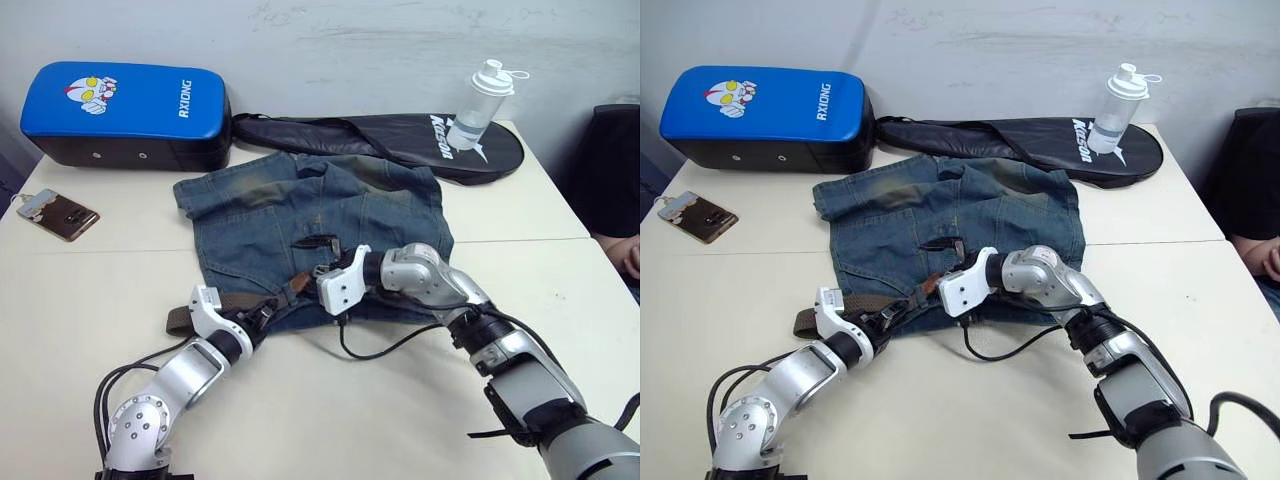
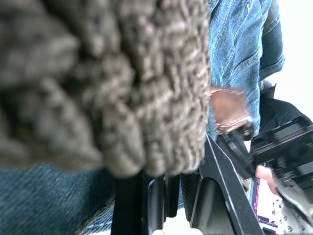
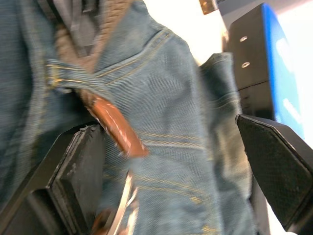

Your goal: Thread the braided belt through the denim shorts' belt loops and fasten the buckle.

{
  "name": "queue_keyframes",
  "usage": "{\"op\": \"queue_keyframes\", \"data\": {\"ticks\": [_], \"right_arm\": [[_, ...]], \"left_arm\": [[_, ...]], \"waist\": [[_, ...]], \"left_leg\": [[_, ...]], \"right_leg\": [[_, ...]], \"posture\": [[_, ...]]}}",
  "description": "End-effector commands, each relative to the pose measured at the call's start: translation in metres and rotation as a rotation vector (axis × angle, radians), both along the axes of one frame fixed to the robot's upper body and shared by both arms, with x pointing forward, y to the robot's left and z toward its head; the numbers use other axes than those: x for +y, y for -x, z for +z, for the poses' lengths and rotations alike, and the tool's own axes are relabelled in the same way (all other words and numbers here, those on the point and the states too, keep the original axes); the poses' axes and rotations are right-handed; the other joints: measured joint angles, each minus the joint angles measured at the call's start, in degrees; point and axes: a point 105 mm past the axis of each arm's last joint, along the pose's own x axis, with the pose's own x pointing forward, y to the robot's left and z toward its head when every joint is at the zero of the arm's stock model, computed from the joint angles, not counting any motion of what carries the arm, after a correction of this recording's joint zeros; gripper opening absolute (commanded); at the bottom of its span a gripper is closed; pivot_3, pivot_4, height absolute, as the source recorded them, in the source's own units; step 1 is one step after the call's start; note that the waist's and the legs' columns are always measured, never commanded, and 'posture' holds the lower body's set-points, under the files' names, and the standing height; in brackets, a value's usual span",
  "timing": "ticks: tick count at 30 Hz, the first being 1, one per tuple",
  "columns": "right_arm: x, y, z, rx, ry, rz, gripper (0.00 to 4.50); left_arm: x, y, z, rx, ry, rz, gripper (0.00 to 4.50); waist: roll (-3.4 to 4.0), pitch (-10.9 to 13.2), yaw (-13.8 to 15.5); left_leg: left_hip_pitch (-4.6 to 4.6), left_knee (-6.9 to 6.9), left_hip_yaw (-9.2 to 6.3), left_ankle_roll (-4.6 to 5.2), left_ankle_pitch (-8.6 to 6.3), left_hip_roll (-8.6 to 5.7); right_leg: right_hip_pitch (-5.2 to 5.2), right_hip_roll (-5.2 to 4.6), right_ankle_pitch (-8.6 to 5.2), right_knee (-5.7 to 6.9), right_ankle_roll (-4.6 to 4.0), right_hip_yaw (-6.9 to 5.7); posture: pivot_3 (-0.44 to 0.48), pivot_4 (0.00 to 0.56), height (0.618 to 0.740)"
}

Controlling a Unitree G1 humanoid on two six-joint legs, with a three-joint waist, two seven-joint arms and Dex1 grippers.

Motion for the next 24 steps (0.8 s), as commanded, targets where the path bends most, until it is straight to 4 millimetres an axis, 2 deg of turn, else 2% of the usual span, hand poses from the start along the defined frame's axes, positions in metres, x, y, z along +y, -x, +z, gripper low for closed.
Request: {"op": "queue_keyframes", "data": {"ticks": [1, 2, 3, 5, 7, 10, 11, 12, 13, 24], "right_arm": [[0.006, 0.005, 0.014, -0.010, -0.056, 0.038, 4.45], [0.007, 0.006, 0.014, -0.004, -0.056, 0.041, 4.45], [0.007, 0.007, 0.013, 0.000, -0.054, 0.043, 4.07], [0.006, 0.007, 0.011, 0.004, -0.046, 0.045, 3.66], [0.005, 0.009, 0.007, 0.004, -0.025, 0.053, 2.79], [0.003, 0.010, 0.002, 0.018, -0.016, 0.055, 1.28], [0.003, 0.010, 0.002, 0.023, -0.016, 0.054, 0.64], [0.002, 0.010, 0.001, 0.026, -0.017, 0.053, 0.26], [0.002, 0.010, 0.001, 0.026, -0.017, 0.052, 0.07], [0.001, 0.017, 0.005, 0.032, -0.056, 0.084, 0.07]], "left_arm": [[-0.003, 0.011, -0.030, 0.119, -0.055, -0.019, 0.00], [-0.002, 0.011, -0.030, 0.119, -0.056, -0.018, 0.00], [-0.002, 0.011, -0.030, 0.118, -0.058, -0.019, 0.00], [-0.001, 0.011, -0.030, 0.115, -0.062, -0.018, 0.00], [0.001, 0.010, -0.030, 0.110, -0.064, -0.014, 0.00], [0.003, 0.008, -0.028, 0.098, -0.072, -0.012, 0.00], [0.004, 0.007, -0.027, 0.092, -0.073, -0.013, 0.00], [0.004, 0.007, -0.027, 0.087, -0.074, -0.014, 0.00], [0.006, 0.007, -0.027, 0.086, -0.075, -0.011, 0.00], [0.008, 0.004, -0.024, 0.078, -0.077, -0.006, 0.00]], "waist": [[0.00, 0.0, 0.0], [0.00, 0.0, 0.0], [0.00, 0.0, 0.0], [0.00, 0.0, 0.0], [0.00, 0.0, 0.0], [0.01, 0.0, -0.1], [0.01, 0.0, -0.1], [0.01, 0.0, -0.1], [0.01, 0.0, -0.1], [0.03, 0.0, -0.1]], "left_leg": [[-0.01, -0.06, 0.00, 0.00, 0.00, -0.02], [-0.02, -0.09, 0.00, 0.01, 0.00, -0.03], [-0.01, -0.15, 0.01, 0.02, 0.01, -0.03], [-0.01, -0.26, 0.01, 0.03, 0.04, -0.03], [-0.02, -0.45, 0.00, 0.03, 0.09, -0.04], [-0.03, -0.54, 0.01, 0.02, 0.09, -0.04], [-0.03, -0.56, 0.01, 0.02, 0.09, -0.04], [-0.03, -0.57, 0.00, 0.02, 0.09, -0.03], [-0.03, -0.58, 0.01, 0.02, 0.09, -0.03], [-0.03, -0.61, 0.00, 0.00, 0.09, -0.02]], "right_leg": [[0.00, -0.02, 0.00, -0.05, 0.00, -0.01], [0.00, -0.03, 0.01, -0.09, 0.01, -0.01], [0.00, -0.03, 0.02, -0.16, 0.02, -0.01], [0.01, -0.03, 0.04, -0.27, 0.03, -0.04], [0.01, -0.02, 0.08, -0.45, 0.02, -0.09], [-0.01, -0.02, 0.08, -0.53, 0.02, -0.10], [-0.01, -0.01, 0.08, -0.55, 0.01, -0.12], [-0.01, -0.01, 0.08, -0.56, 0.01, -0.12], [-0.01, -0.01, 0.08, -0.56, 0.01, -0.12], [-0.02, -0.01, 0.07, -0.56, 0.00, -0.12]], "posture": [[0.000, 0.150, 0.740], [0.000, 0.150, 0.740], [0.000, 0.150, 0.740], [0.000, 0.150, 0.740], [0.000, 0.150, 0.740], [0.000, 0.150, 0.740], [0.000, 0.150, 0.740], [0.000, 0.150, 0.740], [0.000, 0.150, 0.740], [0.000, 0.150, 0.740]]}}
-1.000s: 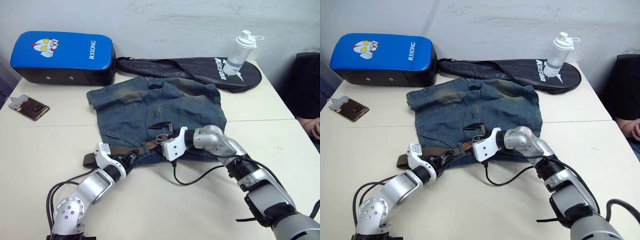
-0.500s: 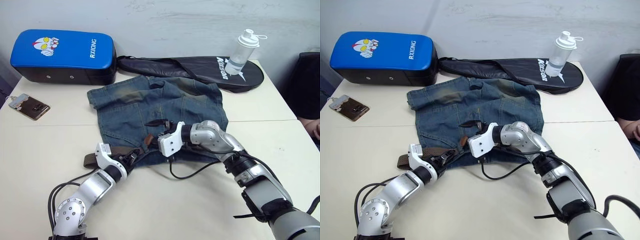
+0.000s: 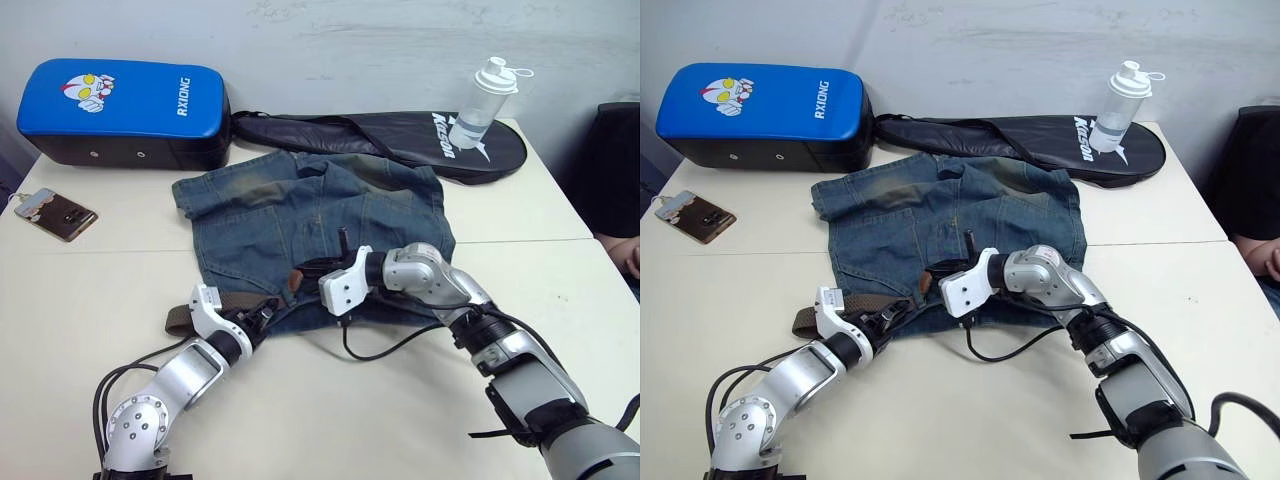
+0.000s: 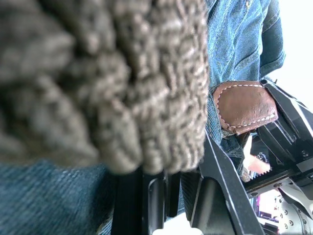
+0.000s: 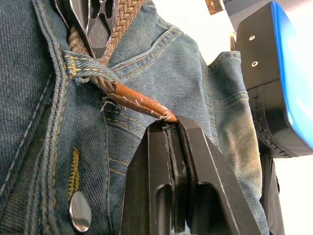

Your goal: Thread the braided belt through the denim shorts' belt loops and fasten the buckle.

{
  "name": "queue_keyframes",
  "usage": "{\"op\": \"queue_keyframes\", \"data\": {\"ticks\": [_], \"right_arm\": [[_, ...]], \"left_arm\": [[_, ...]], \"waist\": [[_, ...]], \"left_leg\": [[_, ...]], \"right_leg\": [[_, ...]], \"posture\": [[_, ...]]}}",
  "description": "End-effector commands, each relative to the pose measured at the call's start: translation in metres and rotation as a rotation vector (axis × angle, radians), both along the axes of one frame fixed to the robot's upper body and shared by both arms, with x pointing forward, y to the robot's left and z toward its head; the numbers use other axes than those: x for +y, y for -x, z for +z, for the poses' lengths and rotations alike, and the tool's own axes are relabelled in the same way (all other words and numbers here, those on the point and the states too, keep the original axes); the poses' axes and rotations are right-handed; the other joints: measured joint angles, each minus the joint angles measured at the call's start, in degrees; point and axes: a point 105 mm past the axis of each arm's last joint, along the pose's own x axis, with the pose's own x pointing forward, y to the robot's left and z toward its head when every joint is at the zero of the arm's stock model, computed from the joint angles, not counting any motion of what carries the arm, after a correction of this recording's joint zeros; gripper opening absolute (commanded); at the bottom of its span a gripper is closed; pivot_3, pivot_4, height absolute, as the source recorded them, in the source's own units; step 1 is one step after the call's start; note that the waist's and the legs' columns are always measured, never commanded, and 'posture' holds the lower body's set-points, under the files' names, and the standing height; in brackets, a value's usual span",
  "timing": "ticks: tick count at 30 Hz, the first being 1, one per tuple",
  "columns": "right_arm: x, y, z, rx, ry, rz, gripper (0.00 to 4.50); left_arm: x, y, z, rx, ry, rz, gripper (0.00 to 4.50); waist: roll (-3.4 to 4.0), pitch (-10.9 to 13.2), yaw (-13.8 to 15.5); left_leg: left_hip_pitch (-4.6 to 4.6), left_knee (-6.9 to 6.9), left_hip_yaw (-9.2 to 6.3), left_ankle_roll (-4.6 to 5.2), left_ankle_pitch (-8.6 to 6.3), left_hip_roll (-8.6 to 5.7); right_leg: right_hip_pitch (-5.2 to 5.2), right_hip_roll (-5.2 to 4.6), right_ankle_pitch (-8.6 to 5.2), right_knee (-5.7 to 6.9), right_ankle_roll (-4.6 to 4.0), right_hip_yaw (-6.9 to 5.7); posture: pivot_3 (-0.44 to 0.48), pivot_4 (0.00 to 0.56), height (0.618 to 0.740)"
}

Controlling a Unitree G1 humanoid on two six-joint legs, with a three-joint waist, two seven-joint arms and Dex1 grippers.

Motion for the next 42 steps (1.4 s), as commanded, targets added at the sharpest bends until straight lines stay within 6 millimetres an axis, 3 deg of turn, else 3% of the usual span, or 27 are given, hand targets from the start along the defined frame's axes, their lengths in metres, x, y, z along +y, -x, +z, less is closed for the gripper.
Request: {"op": "queue_keyframes", "data": {"ticks": [1, 4, 9, 16, 19, 24, 35, 39, 42], "right_arm": [[0.006, 0.013, 0.011, -0.010, -0.056, 0.074, 0.07], [0.003, 0.017, 0.008, -0.028, -0.036, 0.094, 0.93], [0.001, 0.022, 0.003, -0.091, 0.004, 0.121, 3.17], [0.002, 0.018, 0.005, -0.087, -0.017, 0.102, 3.17], [0.002, 0.019, 0.003, -0.060, -0.008, 0.105, 2.42], [0.003, 0.018, 0.000, -0.052, 0.009, 0.104, 0.01], [0.005, 0.014, 0.008, -0.021, -0.040, 0.090, 0.01], [0.002, 0.019, 0.009, 0.038, -0.020, 0.117, 1.26], [-0.003, 0.025, 0.004, -0.014, 0.044, 0.149, 2.87]], "left_arm": [[0.007, 0.004, -0.026, 0.099, -0.058, 0.018, 0.00], [0.006, 0.004, -0.026, 0.098, -0.058, 0.014, 0.00], [0.006, 0.004, -0.027, 0.100, -0.061, 0.010, 0.00], [0.006, 0.003, -0.027, 0.100, -0.066, 0.000, 0.00], [0.006, 0.004, -0.028, 0.102, -0.069, 0.001, 0.00], [0.009, 0.006, -0.028, 0.107, -0.073, 0.004, 0.00], [0.011, 0.007, -0.028, 0.105, -0.074, 0.011, 0.00], [0.011, 0.007, -0.028, 0.107, -0.074, 0.014, 0.00], [0.011, 0.007, -0.029, 0.109, -0.073, 0.012, 0.00]], "waist": [[0.00, 0.0, 0.0], [0.00, 0.0, 0.0], [0.02, 0.0, 0.0], [0.02, 0.0, 0.0], [0.02, 0.0, 0.0], [0.02, 0.0, 0.0], [0.03, 0.0, 0.0], [0.04, 0.0, 0.0], [0.06, 0.0, 0.0]], "left_leg": [[0.00, 0.00, 0.00, 0.00, 0.00, 0.00], [0.00, -0.01, 0.00, 0.00, 0.00, 0.00], [-0.01, -0.01, 0.00, 0.00, -0.01, 0.00], [-0.02, -0.01, -0.01, -0.01, -0.02, 0.00], [-0.02, -0.03, -0.01, -0.01, -0.01, 0.00], [-0.02, -0.04, -0.01, 0.00, -0.02, 0.00], [-0.03, -0.08, 0.00, -0.03, -0.03, 0.02], [-0.03, -0.11, 0.00, -0.01, -0.04, 0.02], [-0.04, -0.12, -0.01, 0.01, -0.05, 0.02]], "right_leg": [[0.00, 0.00, 0.00, 0.00, 0.00, 0.00], [0.00, 0.00, 0.00, -0.01, 0.00, 0.00], [-0.01, -0.01, 0.00, -0.03, 0.00, 0.00], [-0.02, -0.01, 0.00, -0.04, -0.01, -0.01], [-0.02, 0.00, 0.00, -0.04, -0.01, -0.01], [-0.03, -0.01, 0.00, -0.06, -0.01, -0.01], [-0.07, -0.01, -0.02, -0.08, -0.04, 0.00], [-0.07, 0.00, -0.02, -0.09, -0.04, -0.01], [-0.07, -0.01, -0.02, -0.11, -0.04, 0.00]], "posture": [[0.000, 0.150, 0.740], [0.000, 0.150, 0.740], [0.000, 0.150, 0.740], [0.000, 0.150, 0.740], [0.000, 0.150, 0.740], [0.000, 0.150, 0.740], [0.000, 0.150, 0.740], [0.000, 0.150, 0.740], [0.000, 0.150, 0.740]]}}
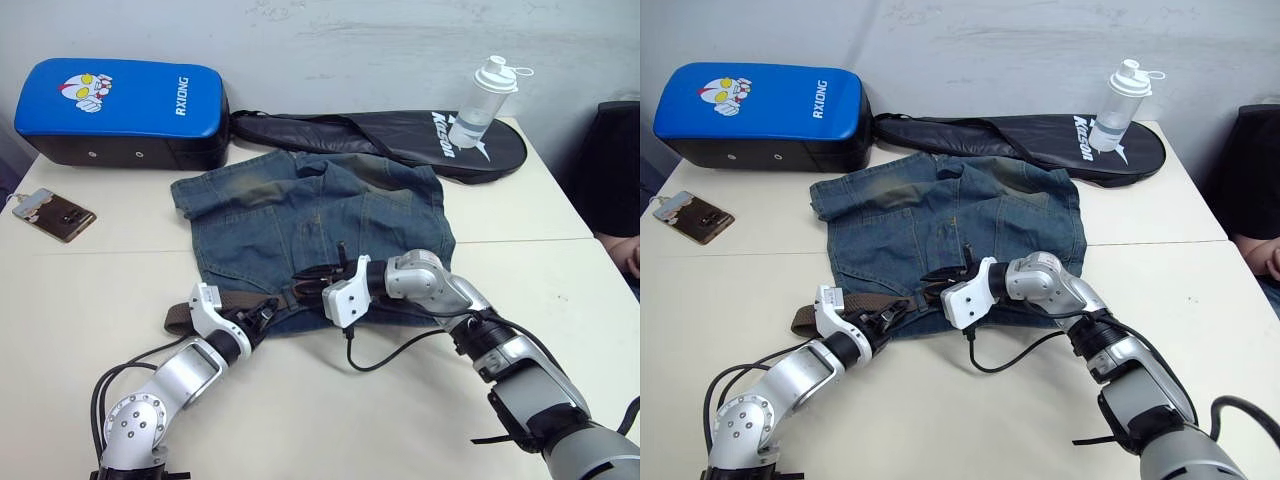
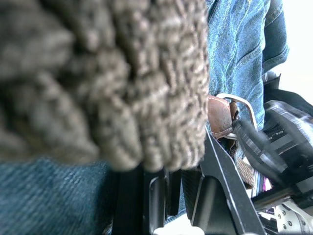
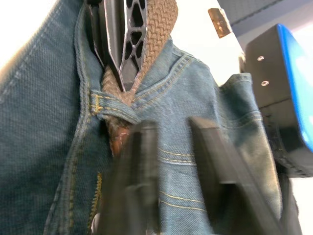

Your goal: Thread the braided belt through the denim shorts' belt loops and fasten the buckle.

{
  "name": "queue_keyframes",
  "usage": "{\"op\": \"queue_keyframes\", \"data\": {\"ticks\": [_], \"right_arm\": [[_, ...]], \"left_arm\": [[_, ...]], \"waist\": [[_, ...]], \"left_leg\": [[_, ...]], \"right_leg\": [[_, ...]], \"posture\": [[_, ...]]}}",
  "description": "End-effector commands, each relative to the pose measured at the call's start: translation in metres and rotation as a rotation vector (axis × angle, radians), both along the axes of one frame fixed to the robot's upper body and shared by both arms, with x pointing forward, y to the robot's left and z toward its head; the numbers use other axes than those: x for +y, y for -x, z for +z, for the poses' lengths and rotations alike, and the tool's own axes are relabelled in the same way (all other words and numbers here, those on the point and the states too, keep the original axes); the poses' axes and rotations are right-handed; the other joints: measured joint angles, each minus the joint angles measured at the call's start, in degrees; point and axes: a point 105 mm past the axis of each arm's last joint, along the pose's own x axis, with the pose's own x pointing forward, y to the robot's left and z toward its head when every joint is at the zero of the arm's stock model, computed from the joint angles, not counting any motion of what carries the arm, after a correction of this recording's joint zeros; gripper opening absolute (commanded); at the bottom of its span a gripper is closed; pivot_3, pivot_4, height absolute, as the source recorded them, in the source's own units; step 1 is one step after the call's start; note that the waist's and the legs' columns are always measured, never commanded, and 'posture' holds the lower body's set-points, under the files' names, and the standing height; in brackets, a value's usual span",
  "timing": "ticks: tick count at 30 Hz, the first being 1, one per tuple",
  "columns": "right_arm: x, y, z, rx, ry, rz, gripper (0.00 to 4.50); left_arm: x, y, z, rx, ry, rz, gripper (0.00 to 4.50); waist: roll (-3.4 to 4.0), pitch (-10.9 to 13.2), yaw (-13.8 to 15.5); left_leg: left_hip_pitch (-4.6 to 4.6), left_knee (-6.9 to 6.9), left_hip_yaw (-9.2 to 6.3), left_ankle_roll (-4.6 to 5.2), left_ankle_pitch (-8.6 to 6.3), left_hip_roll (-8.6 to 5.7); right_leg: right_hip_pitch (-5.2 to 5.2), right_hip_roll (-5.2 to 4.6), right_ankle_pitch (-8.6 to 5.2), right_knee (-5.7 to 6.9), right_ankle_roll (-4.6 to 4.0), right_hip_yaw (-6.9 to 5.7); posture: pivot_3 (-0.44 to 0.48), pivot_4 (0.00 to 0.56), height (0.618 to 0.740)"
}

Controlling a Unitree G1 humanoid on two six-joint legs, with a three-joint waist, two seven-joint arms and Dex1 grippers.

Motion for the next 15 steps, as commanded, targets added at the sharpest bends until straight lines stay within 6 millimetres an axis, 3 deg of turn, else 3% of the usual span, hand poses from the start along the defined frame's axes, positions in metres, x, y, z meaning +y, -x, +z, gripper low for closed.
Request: {"op": "queue_keyframes", "data": {"ticks": [1, 5, 15], "right_arm": [[-0.001, 0.010, 0.006, -0.057, 0.022, 0.062, 3.32], [-0.003, 0.010, 0.003, -0.062, 0.042, 0.060, 3.32], [0.004, -0.010, 0.009, -0.165, 0.032, -0.021, 3.32]], "left_arm": [[0.007, 0.008, -0.030, 0.120, -0.056, 0.018, 0.00], [0.006, 0.007, -0.030, 0.121, -0.054, 0.014, 0.00], [0.006, 0.008, -0.030, 0.119, -0.052, 0.017, 0.00]], "waist": [[0.00, 0.0, 0.0], [0.02, 0.0, 0.0], [0.03, 0.0, 0.0]], "left_leg": [[0.00, -0.01, 0.00, -0.01, 0.00, 0.00], [0.00, -0.03, 0.00, -0.03, -0.02, 0.00], [-0.01, -0.01, 0.00, -0.36, -0.18, 0.00]], "right_leg": [[0.00, 0.00, 0.00, -0.03, 0.00, 0.00], [0.00, 0.00, 0.00, -0.05, -0.01, -0.01], [0.00, 0.00, -0.01, -0.07, -0.01, -0.02]], "posture": [[0.000, 0.150, 0.740], [0.000, 0.150, 0.740], [0.000, 0.150, 0.740]]}}
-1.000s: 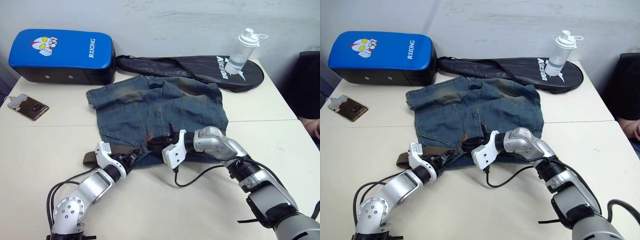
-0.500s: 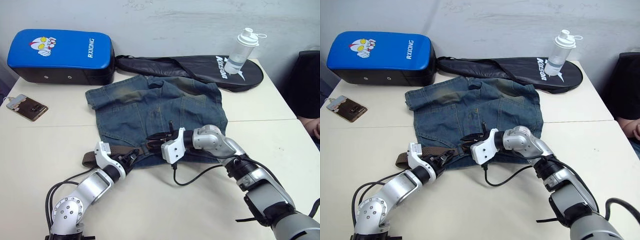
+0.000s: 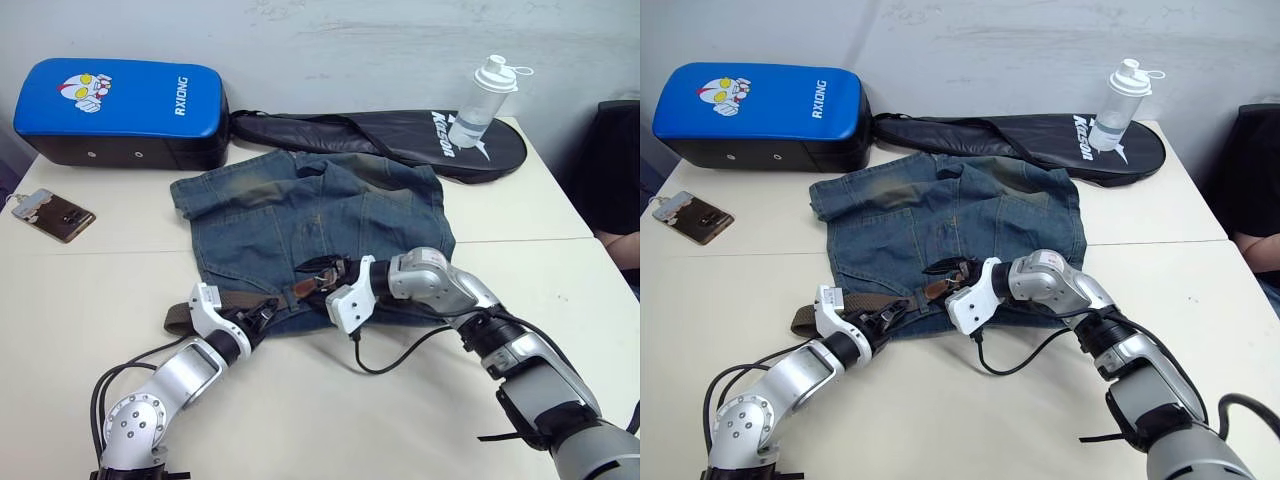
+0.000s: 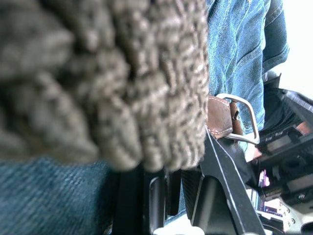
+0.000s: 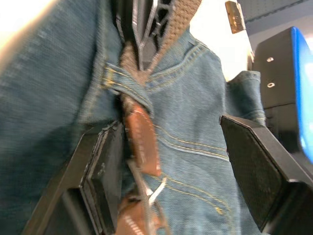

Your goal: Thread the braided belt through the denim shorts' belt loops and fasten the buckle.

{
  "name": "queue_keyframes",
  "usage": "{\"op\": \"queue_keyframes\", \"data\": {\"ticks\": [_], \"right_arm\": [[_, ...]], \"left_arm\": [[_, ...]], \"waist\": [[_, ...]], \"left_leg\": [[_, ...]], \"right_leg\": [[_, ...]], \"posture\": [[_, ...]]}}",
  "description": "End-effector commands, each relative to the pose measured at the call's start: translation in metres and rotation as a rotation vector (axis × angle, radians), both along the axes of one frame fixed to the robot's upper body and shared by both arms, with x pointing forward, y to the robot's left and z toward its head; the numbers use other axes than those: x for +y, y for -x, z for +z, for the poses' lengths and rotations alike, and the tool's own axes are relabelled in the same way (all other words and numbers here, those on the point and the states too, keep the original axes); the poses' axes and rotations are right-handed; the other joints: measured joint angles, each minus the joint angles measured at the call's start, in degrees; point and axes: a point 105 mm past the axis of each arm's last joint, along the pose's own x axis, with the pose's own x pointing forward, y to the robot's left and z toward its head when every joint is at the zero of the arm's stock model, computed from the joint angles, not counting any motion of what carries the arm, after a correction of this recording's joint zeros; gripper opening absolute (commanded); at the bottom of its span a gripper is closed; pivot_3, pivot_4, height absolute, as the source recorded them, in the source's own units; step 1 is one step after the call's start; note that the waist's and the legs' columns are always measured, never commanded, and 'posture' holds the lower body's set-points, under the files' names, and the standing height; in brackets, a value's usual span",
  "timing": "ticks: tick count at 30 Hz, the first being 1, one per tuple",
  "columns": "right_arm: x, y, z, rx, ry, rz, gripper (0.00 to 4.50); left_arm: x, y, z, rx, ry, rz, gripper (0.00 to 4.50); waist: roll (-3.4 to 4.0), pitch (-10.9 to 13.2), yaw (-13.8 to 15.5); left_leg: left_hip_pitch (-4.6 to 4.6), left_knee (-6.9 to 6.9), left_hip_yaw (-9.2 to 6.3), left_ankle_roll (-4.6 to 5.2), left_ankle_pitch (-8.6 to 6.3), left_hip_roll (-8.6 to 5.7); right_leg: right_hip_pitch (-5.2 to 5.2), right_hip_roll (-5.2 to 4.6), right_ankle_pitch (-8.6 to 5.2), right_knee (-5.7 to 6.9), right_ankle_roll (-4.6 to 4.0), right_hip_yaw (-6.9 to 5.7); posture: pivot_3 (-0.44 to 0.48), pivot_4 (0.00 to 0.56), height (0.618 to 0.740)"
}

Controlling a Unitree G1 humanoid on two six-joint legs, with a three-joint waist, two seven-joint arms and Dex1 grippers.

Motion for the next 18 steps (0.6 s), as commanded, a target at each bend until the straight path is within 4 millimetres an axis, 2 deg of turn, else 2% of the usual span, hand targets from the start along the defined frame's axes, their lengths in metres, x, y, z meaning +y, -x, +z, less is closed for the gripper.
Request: {"op": "queue_keyframes", "data": {"ticks": [1, 3, 5, 7, 11, 18], "right_arm": [[0.005, -0.004, 0.013, -0.044, -0.036, 0.003, 3.32], [0.006, -0.003, 0.013, -0.044, -0.042, 0.008, 3.32], [0.008, -0.001, 0.014, -0.037, -0.049, 0.022, 2.82], [0.009, 0.003, 0.014, -0.030, -0.049, 0.037, 1.99], [0.010, 0.006, 0.014, -0.020, -0.047, 0.053, 0.02], [0.008, 0.005, 0.015, -0.010, -0.041, 0.049, 0.02]], "left_arm": [[0.008, 0.007, -0.030, 0.117, -0.054, 0.025, 0.00], [0.008, 0.007, -0.030, 0.117, -0.054, 0.027, 0.00], [0.007, 0.007, -0.030, 0.117, -0.054, 0.028, 0.00], [0.007, 0.007, -0.030, 0.117, -0.053, 0.029, 0.00], [0.008, 0.007, -0.030, 0.118, -0.054, 0.030, 0.00], [0.009, 0.007, -0.029, 0.105, -0.057, 0.030, 0.00]], "waist": [[0.00, 0.0, 0.0], [0.00, 0.0, 0.0], [0.00, 0.0, 0.0], [0.00, 0.0, 0.0], [0.00, 0.0, 0.0], [0.00, 0.0, 0.0]], "left_leg": [[-0.01, 0.00, 0.00, 0.01, 0.00, 0.00], [-0.02, 0.00, 0.00, 0.04, 0.02, 0.00], [-0.01, 0.00, 0.00, 0.09, 0.05, 0.00], [-0.01, 0.00, 0.00, 0.07, 0.04, 0.00], [-0.01, 0.00, 0.00, 0.08, 0.04, 0.00], [-0.01, 0.00, 0.00, 0.10, 0.06, 0.00]], "right_leg": [[0.00, 0.00, 0.00, 0.00, 0.00, 0.00], [0.00, 0.00, 0.00, -0.01, 0.01, 0.00], [0.00, 0.00, 0.00, -0.01, 0.01, -0.01], [0.00, 0.00, 0.01, -0.01, 0.01, -0.01], [0.00, 0.00, 0.01, -0.01, 0.01, -0.01], [0.01, 0.00, 0.01, -0.01, 0.01, -0.01]], "posture": [[0.000, 0.150, 0.740], [0.000, 0.150, 0.740], [0.000, 0.150, 0.740], [0.000, 0.150, 0.740], [0.000, 0.150, 0.740], [0.000, 0.150, 0.740]]}}
